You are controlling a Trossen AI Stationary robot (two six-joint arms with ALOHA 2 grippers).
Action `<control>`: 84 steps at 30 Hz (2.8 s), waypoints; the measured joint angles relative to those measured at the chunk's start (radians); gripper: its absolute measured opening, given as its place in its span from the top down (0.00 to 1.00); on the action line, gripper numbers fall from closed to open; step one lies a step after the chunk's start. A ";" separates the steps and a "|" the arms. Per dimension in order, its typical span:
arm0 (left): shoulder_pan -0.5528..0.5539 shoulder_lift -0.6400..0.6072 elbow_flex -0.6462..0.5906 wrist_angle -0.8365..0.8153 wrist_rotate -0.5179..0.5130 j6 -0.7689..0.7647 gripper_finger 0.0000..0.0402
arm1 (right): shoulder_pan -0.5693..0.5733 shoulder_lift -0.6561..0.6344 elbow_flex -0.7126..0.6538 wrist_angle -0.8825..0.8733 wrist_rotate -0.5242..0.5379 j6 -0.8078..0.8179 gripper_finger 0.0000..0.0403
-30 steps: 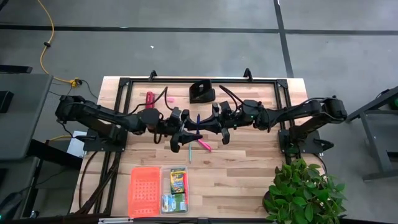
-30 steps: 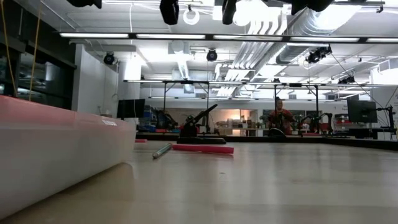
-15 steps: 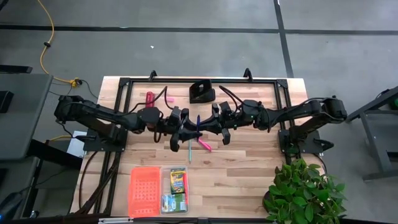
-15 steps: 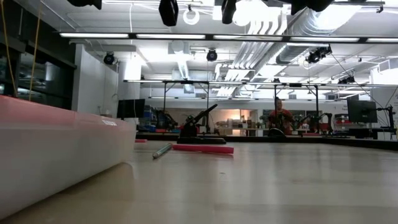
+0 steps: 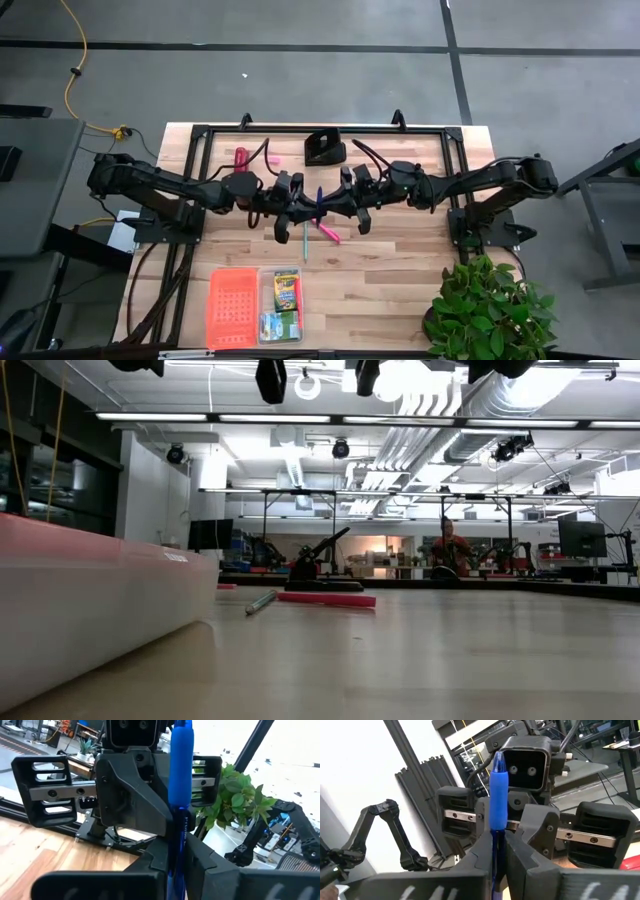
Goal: Pack school essentials
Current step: Put the blue pen into the supply box
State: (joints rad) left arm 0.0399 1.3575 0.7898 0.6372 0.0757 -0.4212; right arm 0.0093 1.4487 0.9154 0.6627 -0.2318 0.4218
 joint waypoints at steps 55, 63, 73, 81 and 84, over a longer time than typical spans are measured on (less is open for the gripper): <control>-0.398 -0.453 -0.261 -0.263 -0.667 -0.119 0.95 | 0.040 -0.338 -0.334 -0.105 0.282 -0.001 0.53; -0.637 -0.232 -0.185 -0.404 -0.773 -0.579 0.95 | 0.039 -0.338 -0.333 -0.137 0.284 -0.003 0.53; -0.827 0.245 0.072 -0.421 -0.967 -1.148 0.95 | 0.039 -0.338 -0.333 -0.242 0.282 0.025 0.53; -0.826 0.501 0.254 -0.621 -0.827 -1.592 0.95 | 0.037 -0.338 -0.333 -0.265 0.278 0.023 0.53; -0.825 0.541 0.265 -0.648 -0.802 -1.725 0.95 | 0.037 -0.338 -0.333 -0.267 0.277 0.024 0.53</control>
State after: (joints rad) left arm -0.7850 1.8982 1.0547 -0.0112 -0.7268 -2.1458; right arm 0.0460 1.1107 0.5823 0.3962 0.0452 0.4454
